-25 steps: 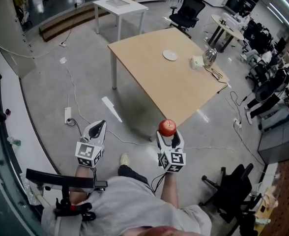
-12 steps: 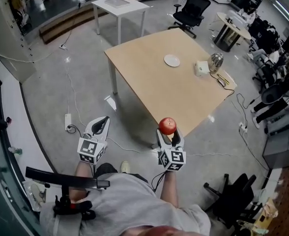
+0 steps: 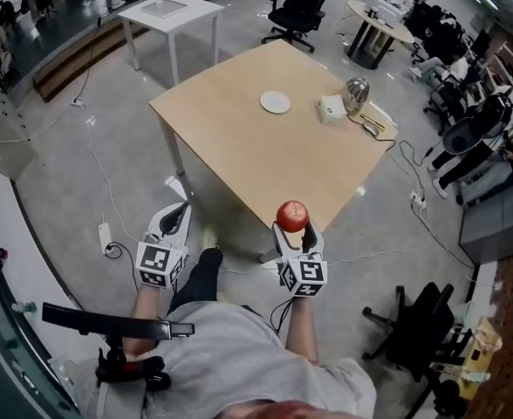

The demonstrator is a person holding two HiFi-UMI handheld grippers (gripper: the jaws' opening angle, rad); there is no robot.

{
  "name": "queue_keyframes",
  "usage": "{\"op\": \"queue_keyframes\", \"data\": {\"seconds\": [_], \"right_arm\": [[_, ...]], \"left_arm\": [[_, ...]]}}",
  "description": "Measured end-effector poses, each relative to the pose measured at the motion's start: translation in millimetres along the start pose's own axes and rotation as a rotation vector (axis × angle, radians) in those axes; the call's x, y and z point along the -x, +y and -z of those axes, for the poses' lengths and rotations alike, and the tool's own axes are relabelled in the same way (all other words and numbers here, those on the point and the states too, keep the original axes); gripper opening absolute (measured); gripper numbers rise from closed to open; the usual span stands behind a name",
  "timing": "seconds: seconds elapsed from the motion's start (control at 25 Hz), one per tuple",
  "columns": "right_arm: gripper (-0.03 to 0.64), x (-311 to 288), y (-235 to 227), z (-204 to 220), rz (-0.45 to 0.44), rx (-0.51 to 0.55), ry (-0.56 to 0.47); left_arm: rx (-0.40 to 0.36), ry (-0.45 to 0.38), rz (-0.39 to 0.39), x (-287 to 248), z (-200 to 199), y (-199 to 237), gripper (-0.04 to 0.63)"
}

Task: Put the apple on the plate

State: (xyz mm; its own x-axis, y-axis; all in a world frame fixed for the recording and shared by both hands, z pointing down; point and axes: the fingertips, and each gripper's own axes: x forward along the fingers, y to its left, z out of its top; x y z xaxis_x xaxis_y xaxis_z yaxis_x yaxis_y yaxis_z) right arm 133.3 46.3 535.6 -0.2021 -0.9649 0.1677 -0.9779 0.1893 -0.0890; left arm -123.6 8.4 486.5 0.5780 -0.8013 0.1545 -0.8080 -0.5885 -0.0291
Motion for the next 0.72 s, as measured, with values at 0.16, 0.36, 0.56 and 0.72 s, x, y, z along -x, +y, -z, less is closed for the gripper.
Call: {"op": "queue_keyframes", "data": {"seconds": [0.16,0.36,0.56,0.72], "right_arm": [[0.364,-24.5,-17.7,-1.1,0.061,0.003,-0.003],[0.364,-55.1,-33.5,-5.1,0.105,-0.002,0.006],[0.364,-98.5,-43.6,-15.5,0.121,0.0,0.015],[0.364,-133.2,-55.6,-19.1,0.127,-0.009,0.03]], "left_arm": [[0.003,-0.019,0.055,-42.8,-1.0,13.9,0.02],[-0.002,-0.025,0.103,-89.3,-6.7,28.5,0.02],[-0.001,-0.024,0.124,-133.4,-15.8,53.0,0.02],[0.002,-0.001,0.126,-165.2,-16.3,72.1,0.02]]}}
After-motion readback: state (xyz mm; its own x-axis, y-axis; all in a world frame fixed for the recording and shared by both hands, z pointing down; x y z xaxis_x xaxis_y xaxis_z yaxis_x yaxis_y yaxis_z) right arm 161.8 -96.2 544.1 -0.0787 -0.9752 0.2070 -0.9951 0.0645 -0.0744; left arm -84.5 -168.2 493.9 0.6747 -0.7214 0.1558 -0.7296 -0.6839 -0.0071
